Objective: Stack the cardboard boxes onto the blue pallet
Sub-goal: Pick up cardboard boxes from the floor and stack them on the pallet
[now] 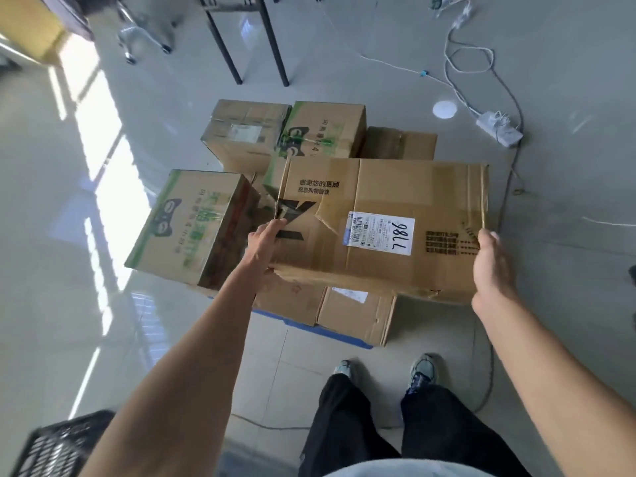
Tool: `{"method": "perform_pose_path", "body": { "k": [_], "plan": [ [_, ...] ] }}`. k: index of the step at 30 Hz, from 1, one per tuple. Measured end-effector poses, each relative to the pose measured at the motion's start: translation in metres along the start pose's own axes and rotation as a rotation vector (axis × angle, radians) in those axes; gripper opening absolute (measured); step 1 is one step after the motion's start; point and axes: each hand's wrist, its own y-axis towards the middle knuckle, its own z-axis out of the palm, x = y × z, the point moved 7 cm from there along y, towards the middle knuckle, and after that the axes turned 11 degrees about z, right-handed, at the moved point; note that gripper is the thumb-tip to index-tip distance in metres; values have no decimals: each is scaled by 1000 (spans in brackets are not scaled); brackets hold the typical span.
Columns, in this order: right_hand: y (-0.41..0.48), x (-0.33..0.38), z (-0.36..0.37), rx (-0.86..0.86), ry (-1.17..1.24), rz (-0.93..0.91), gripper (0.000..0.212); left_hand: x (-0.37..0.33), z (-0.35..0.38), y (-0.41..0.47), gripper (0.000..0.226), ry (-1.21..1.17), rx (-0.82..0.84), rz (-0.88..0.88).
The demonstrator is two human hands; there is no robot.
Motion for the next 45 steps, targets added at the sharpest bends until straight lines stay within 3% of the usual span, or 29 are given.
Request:
{"method": "perform_pose_path", "body": {
  "k": [5, 13, 20, 23, 27, 32, 38, 45],
  "plan": [
    [-27, -30, 58, 69, 52, 32, 54, 42, -54, 15, 94, -13, 2, -46],
    [-70, -98, 138, 95, 145, 216, 63, 93, -126, 63, 82, -22, 77, -92],
    [-82, -135, 178, 83, 185, 246, 64, 132, -145, 104, 39, -2, 148, -30],
    [-87, -144, 185, 107, 193, 235, 63, 148, -145, 110, 58, 1, 189, -12],
    [-93, -144, 191, 118, 138, 176, 78, 154, -144, 110, 87, 2, 204, -13],
    [-100, -149, 188, 109, 139, 217, 76, 154, -152, 106, 93, -11, 213, -6],
    [-110, -158, 187, 115, 125, 210, 73, 164, -160, 110, 73, 6, 225, -3],
    [-119, -162, 187, 132, 72, 189, 78, 168, -165, 97, 92, -12, 228, -25]
  ]
}}
